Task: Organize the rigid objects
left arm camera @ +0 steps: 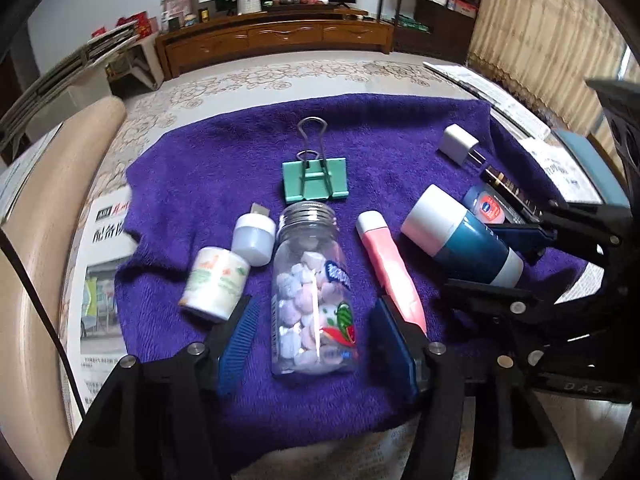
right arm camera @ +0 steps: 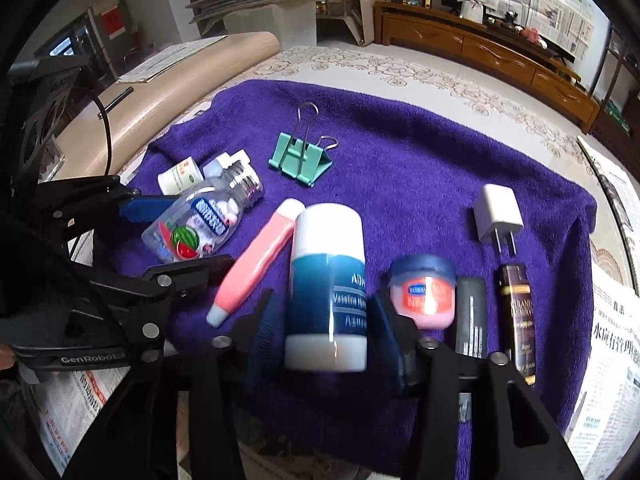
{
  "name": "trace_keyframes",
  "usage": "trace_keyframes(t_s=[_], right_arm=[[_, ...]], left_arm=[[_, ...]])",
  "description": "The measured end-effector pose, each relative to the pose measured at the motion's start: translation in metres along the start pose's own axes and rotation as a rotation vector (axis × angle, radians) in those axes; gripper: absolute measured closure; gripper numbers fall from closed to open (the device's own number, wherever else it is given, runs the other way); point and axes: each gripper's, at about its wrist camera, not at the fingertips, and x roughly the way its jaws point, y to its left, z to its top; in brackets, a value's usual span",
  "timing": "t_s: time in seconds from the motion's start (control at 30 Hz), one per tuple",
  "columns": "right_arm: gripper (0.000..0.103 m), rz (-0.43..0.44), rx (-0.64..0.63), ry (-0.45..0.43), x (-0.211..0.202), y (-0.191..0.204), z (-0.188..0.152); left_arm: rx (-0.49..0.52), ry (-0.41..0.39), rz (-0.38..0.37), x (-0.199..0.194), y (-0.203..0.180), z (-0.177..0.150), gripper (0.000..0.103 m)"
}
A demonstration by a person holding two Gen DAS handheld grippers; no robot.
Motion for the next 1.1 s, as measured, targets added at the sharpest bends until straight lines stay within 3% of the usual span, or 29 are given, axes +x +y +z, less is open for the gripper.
trace_keyframes(t_s=[0.1,0.17,0.33,0.37,0.47,0.73,0.93,1.1], right_arm=[[0.053,0.005,0.027,-0.003,-0.008,-0.003,-0.006],[0.051,-0.004,0.035,-0.008,-0.015,-0.003,-0.008],[0.029,-0.016,0.082,-0.061,-0.049,-0.003,-0.016],[0.021,-0.019,0.096,-0.072,-0.057,-0.004,-0.019],[0.002,-0.027,0.152,-0.106,-0.083,-0.004,-0.028],[0.000,-0.086,0.244,-0.137,-0.132,0.007,-0.065],[0.000,-0.127,0.291,-0.142,-0.155,0.014,-0.102],[0.000,-0.159,0.309,-0.143,-0.165,0.023,-0.128]], left_arm=[[-0.031,-0.004,-0.025,-0.006,0.004,-0.003,0.043],[-0.035,-0.013,-0.028,-0.014,0.002,-0.006,0.035],[-0.041,-0.056,-0.001,-0.047,-0.004,-0.014,0.010],[-0.044,-0.070,0.004,-0.056,-0.006,-0.017,0.002],[-0.059,-0.090,0.026,-0.078,-0.012,-0.026,0.000],[-0.132,-0.119,-0.005,-0.125,-0.030,-0.058,0.000],[-0.153,-0.144,0.039,-0.155,-0.049,-0.086,0.000],[-0.184,-0.139,0.030,-0.171,-0.055,-0.105,0.000]])
